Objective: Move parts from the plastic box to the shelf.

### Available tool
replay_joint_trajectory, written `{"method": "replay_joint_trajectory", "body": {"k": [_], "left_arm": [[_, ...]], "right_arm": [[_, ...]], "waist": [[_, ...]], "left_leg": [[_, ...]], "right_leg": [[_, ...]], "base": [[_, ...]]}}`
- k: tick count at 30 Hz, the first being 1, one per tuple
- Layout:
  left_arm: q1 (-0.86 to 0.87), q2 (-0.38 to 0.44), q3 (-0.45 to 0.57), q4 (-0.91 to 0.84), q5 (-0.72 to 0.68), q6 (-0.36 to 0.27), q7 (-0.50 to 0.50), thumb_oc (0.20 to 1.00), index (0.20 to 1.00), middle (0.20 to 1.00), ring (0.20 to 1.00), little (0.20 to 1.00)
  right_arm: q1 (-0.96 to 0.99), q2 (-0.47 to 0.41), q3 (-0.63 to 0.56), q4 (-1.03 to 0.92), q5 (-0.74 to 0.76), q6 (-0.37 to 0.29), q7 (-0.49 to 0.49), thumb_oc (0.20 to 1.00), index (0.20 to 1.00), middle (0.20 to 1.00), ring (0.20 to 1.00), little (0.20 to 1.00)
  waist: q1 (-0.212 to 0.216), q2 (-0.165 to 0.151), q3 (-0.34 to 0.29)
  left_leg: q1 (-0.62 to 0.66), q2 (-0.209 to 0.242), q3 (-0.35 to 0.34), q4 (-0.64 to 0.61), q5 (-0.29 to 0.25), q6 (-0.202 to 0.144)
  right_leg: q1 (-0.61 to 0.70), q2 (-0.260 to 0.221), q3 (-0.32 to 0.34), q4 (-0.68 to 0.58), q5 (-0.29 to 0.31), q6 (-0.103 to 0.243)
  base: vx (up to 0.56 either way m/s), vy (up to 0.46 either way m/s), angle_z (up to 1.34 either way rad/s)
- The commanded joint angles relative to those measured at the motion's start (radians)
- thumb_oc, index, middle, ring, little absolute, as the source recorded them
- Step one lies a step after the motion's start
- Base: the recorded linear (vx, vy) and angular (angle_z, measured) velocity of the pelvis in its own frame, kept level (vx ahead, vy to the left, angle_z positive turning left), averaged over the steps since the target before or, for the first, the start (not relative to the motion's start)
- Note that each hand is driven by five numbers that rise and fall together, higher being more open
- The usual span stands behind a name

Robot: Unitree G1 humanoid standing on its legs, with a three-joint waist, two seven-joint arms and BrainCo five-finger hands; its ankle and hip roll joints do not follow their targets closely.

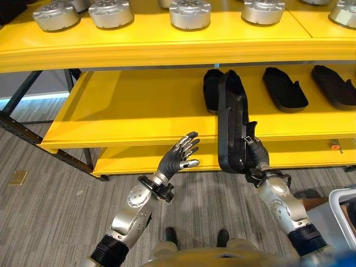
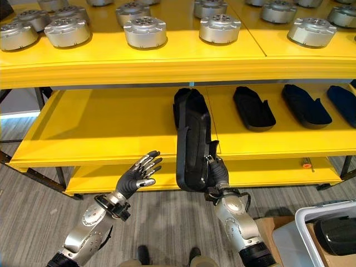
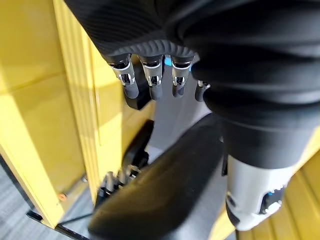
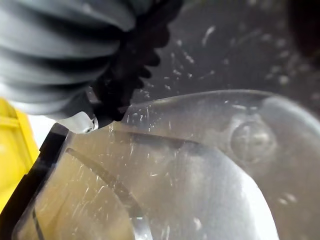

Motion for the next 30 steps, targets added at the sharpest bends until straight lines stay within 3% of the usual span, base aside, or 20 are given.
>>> {"method": "replay_joint_trajectory", "body": {"k": [1,6,7,8,10,11,13,15,21,30], "left_arm": [[-0.029,0.023,0.024,-0.035,0.007,-0.060,0.000,1.000,1.000,1.000,1.000,1.000],[-0.021,0.029,0.044,-0.034,0.006,-0.050,0.000,1.000,1.000,1.000,1.000,1.000],[-0.022,0.031,0.046,-0.024,0.007,-0.057,0.001,1.000,1.000,1.000,1.000,1.000],[-0.030,0.033,0.048,-0.008,0.002,-0.069,-0.001,1.000,1.000,1.000,1.000,1.000],[-0.035,0.034,0.052,0.003,0.004,-0.080,-0.006,1.000,1.000,1.000,1.000,1.000],[-0.039,0.036,0.056,0.013,0.002,-0.093,-0.010,1.000,1.000,1.000,1.000,1.000],[-0.046,0.036,0.059,0.024,0.011,-0.103,-0.011,1.000,1.000,1.000,1.000,1.000],[-0.059,0.045,0.053,0.040,0.018,-0.121,-0.001,1.000,1.000,1.000,1.000,1.000],[-0.065,0.058,0.052,0.049,0.018,-0.104,-0.003,1.000,1.000,1.000,1.000,1.000],[-0.043,0.082,0.047,0.040,0.070,-0.033,-0.065,1.000,1.000,1.000,1.000,1.000]], "right_arm": [[-0.088,0.007,0.001,-0.052,-0.029,-0.111,0.027,0.200,0.200,0.200,0.200,0.200],[-0.112,-0.003,0.006,-0.039,-0.030,-0.091,0.037,0.200,0.200,0.200,0.200,0.200],[-0.114,-0.013,0.006,-0.044,-0.029,-0.084,0.040,0.200,0.200,0.200,0.200,0.200],[-0.112,-0.033,0.004,-0.055,-0.024,-0.074,0.040,0.200,0.200,0.200,0.200,0.200],[-0.112,-0.042,0.001,-0.059,-0.020,-0.070,0.040,0.200,0.200,0.200,0.200,0.200],[-0.110,-0.054,0.000,-0.061,-0.019,-0.072,0.039,0.200,0.200,0.200,0.200,0.200],[-0.111,-0.062,-0.003,-0.060,-0.017,-0.074,0.043,0.200,0.200,0.200,0.200,0.200],[-0.120,-0.074,-0.007,-0.057,-0.018,-0.075,0.041,0.200,0.200,0.200,0.200,0.200],[-0.110,-0.085,-0.032,-0.055,-0.016,-0.068,0.039,0.200,0.200,0.200,0.200,0.200],[-0.079,-0.079,-0.085,-0.058,-0.001,-0.054,0.035,0.200,0.200,0.200,0.200,0.200]], "waist": [[0.010,-0.043,0.018],[0.013,-0.037,0.009],[0.011,-0.034,0.007],[0.007,-0.028,0.007],[0.001,-0.025,0.010],[-0.005,-0.020,0.013],[-0.011,-0.016,0.018],[-0.021,-0.009,0.024],[-0.031,0.004,0.025],[0.011,0.002,0.003]], "left_leg": [[0.030,-0.108,0.012,0.152,-0.192,0.057],[0.041,-0.005,-0.003,0.081,-0.110,-0.003],[0.036,0.029,-0.007,0.056,-0.076,-0.022],[0.021,0.100,-0.005,0.017,0.005,-0.052],[0.011,0.138,-0.005,-0.001,0.054,-0.066],[-0.009,0.185,-0.005,-0.015,0.108,-0.081],[-0.025,0.216,-0.007,-0.019,0.135,-0.088],[-0.032,0.231,0.007,-0.021,0.116,-0.086],[-0.016,0.215,0.043,-0.018,0.075,-0.084],[0.031,0.091,0.036,-0.023,-0.024,-0.043]], "right_leg": [[-0.053,0.055,0.110,0.111,-0.029,-0.008],[-0.045,0.054,0.104,0.133,-0.063,-0.021],[-0.043,0.049,0.102,0.140,-0.074,-0.024],[-0.041,0.035,0.089,0.152,-0.093,-0.030],[-0.041,0.027,0.081,0.164,-0.106,-0.035],[-0.042,0.017,0.070,0.183,-0.123,-0.042],[-0.047,0.009,0.065,0.209,-0.141,-0.049],[-0.060,-0.006,0.055,0.262,-0.169,-0.051],[-0.063,-0.028,0.038,0.320,-0.196,-0.048],[-0.028,-0.093,-0.018,0.267,-0.143,0.022]], "base": [[0.00,0.000,0.00],[0.06,0.088,-0.11],[0.07,0.239,-0.10],[0.06,0.245,-0.04],[0.03,0.241,-0.06],[0.03,0.241,0.02],[0.04,0.262,0.10],[0.04,0.345,0.02],[0.07,0.347,0.14],[0.10,0.294,0.13]]}}
